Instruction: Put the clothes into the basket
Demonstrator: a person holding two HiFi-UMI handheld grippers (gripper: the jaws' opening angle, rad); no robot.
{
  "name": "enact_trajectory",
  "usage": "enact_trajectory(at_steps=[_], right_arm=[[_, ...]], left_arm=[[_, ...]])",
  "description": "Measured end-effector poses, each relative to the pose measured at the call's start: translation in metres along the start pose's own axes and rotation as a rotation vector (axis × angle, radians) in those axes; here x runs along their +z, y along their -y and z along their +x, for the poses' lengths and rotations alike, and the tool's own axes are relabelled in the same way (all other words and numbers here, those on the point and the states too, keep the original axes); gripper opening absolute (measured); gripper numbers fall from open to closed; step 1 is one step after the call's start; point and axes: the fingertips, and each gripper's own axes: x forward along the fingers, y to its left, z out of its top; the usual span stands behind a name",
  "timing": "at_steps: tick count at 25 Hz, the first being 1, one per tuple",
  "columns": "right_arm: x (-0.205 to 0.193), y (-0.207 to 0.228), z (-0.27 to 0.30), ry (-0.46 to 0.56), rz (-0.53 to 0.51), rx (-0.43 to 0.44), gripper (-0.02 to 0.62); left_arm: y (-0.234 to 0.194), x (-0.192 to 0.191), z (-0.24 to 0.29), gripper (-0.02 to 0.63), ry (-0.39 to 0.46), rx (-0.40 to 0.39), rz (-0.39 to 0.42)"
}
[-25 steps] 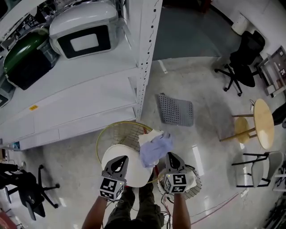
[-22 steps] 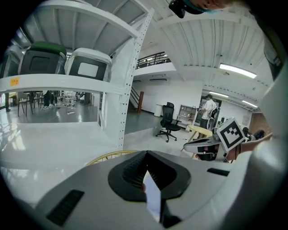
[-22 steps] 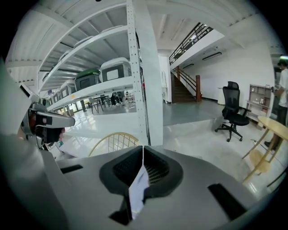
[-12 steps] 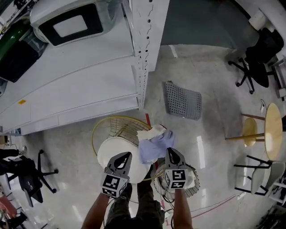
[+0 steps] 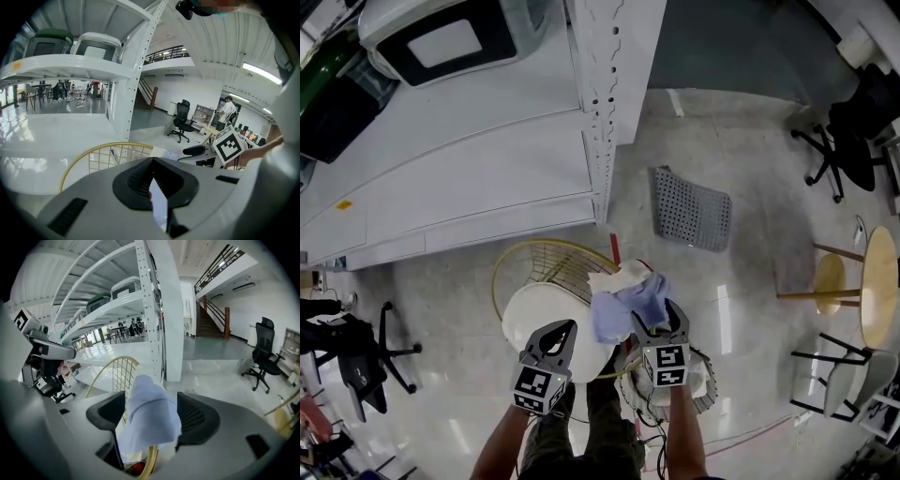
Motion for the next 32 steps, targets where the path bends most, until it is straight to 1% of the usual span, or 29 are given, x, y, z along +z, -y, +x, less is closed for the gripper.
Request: enact_trajectory(at_steps=[5, 8, 9, 10, 11, 12, 15, 17, 19, 22, 26, 29, 32], right_arm=[[-0.012, -0.001, 0.015, -0.056, -0.002, 0.031, 0.345], [-0.021, 0.000, 0.020, -0.098, -0.021, 0.015, 0.342], [-0.023, 0.001, 0.020, -0.111, -0.033, 0.002, 0.303], [-0.024, 0.001, 0.020, -0.119, -0.045, -0.010, 0.234], [-0.024, 0.001, 0.020, -0.124, -0.053, -0.018, 0.207], [-0.024, 0.001, 0.020, -0.127, -0.056, -0.022, 0.185], [-0.024, 0.001, 0.019, -0.135, -0.059, -0.032, 0.159], [-0.024, 0.002, 0.014, -0.143, -0.076, -0.056, 0.146], [-0.019, 0.001, 0.010, -0.127, -0.081, -0.074, 0.127], [-0.019, 0.000, 0.007, -0.101, -0.039, -0.069, 0.094], [-0.014, 0.002, 0.002, -0.086, 0.003, -0.055, 0.083], [-0.002, 0.001, -0.004, -0.049, 0.045, -0.045, 0.078], [0.016, -0.002, -0.012, -0.003, 0.054, -0.046, 0.077]], left_arm=[[-0.001, -0.003, 0.000, 0.000, -0.006, 0.013, -0.005], [0.000, -0.006, -0.001, 0.000, -0.011, 0.020, -0.008], [0.000, -0.007, -0.002, 0.000, -0.013, 0.022, -0.010], [0.000, -0.009, -0.003, 0.000, -0.016, 0.024, -0.012], [0.000, -0.011, -0.004, 0.000, -0.020, 0.025, -0.012], [0.000, -0.012, -0.004, 0.000, -0.023, 0.026, -0.011], [-0.001, -0.013, -0.006, 0.000, -0.024, 0.030, -0.009], [-0.002, -0.011, -0.008, 0.000, -0.020, 0.032, -0.009], [-0.003, -0.009, -0.009, 0.000, -0.015, 0.033, -0.007], [-0.005, -0.008, -0.012, 0.000, -0.014, 0.035, -0.007], [-0.002, -0.004, -0.019, 0.001, -0.003, 0.029, -0.002], [-0.004, 0.002, -0.026, 0.000, 0.011, 0.028, 0.007], [-0.008, 0.011, -0.034, 0.001, 0.029, 0.034, 0.020]])
